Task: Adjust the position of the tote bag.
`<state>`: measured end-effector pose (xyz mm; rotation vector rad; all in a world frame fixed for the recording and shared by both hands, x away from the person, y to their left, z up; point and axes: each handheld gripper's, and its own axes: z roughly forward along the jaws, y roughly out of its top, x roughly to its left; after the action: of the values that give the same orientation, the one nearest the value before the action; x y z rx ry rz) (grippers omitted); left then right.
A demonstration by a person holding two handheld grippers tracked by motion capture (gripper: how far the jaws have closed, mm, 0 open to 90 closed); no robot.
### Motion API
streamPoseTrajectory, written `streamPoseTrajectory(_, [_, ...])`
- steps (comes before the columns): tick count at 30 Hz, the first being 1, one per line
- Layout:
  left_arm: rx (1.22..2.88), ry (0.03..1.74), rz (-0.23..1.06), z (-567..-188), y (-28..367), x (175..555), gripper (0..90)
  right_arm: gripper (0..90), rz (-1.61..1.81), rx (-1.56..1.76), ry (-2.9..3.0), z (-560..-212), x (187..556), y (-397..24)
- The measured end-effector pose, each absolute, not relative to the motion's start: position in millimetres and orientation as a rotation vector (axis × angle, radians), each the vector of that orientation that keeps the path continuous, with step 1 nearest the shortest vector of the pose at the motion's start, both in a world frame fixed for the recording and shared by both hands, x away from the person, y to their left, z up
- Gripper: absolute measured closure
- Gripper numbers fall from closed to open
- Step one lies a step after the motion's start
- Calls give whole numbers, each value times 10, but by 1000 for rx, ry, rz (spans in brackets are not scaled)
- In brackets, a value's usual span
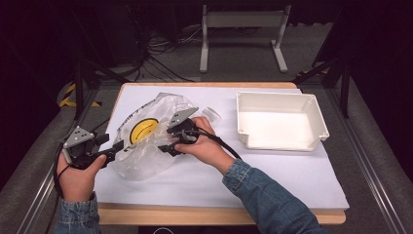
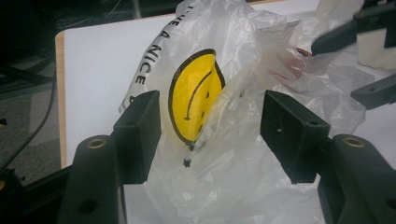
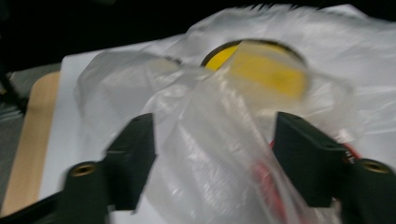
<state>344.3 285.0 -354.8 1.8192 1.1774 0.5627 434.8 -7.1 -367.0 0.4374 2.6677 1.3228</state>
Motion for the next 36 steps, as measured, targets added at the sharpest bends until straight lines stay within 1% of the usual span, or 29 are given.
streamPoseTrajectory(2, [1823, 1174, 559, -3551, 2841, 3447, 392, 591, 1277, 371, 2705, -3671, 4297, -93])
streamPoseTrajectory(4, [1829, 1169, 557, -3550, 2819, 3448, 391, 699, 1239, 318, 2713, -3663, 4245, -117])
streamPoseTrajectory(6, [1839, 1157, 550, -3545, 2778, 3445, 390, 780, 1225, 287, 2720, -3655, 4183, -144])
streamPoseTrajectory(8, [1848, 1135, 532, -3535, 2721, 3442, 387, 831, 1225, 275, 2724, -3657, 4117, -168])
streamPoseTrajectory(9, [1848, 1135, 532, -3535, 2721, 3442, 386, 831, 1225, 275, 2724, -3657, 4117, -168])
streamPoseTrajectory(11, [1883, 1084, 513, -3520, 2593, 3436, 382, 874, 1230, 267, 2728, -3697, 4041, -188])
streamPoseTrajectory(13, [1898, 1065, 514, -3515, 2546, 3434, 380, 888, 1232, 272, 2733, -3737, 4007, -197])
streamPoseTrajectory(17, [1953, 995, 486, -3520, 2325, 3430, 378, 892, 1240, 289, 2745, -3837, 3932, -218])
streamPoseTrajectory(21, [1977, 978, 461, -3563, 2209, 3445, 359, 891, 1250, 305, 2750, -3910, 3896, -237])
streamPoseTrajectory(24, [2045, 938, 434, -3657, 2015, 3481, 343, 888, 1253, 327, 2762, -3996, 3868, -247])
streamPoseTrajectory(28, [2078, 925, 423, -3728, 1903, 3505, 342, 887, 1243, 336, 2780, -4067, 3843, -242])
streamPoseTrajectory(31, [2138, 928, 406, -3851, 1829, 3550, 391, 885, 1239, 342, 2795, -4117, 3818, -244])
streamPoseTrajectory(32, [2166, 927, 401, -3880, 1821, 3562, 428, 884, 1236, 339, 2801, -4130, 3808, -247])
streamPoseTrajectory(33, [2166, 927, 401, -3880, 1821, 3562, 488, 884, 1236, 339, 2801, -4130, 3808, -247])
streamPoseTrajectory(34, [2205, 923, 390, -3917, 1810, 3577, 488, 883, 1235, 338, 2801, -4140, 3803, -250])
streamPoseTrajectory(36, [2264, 925, 364, -3987, 1790, 3602, 629, 882, 1232, 342, 2809, -4154, 3793, -262])
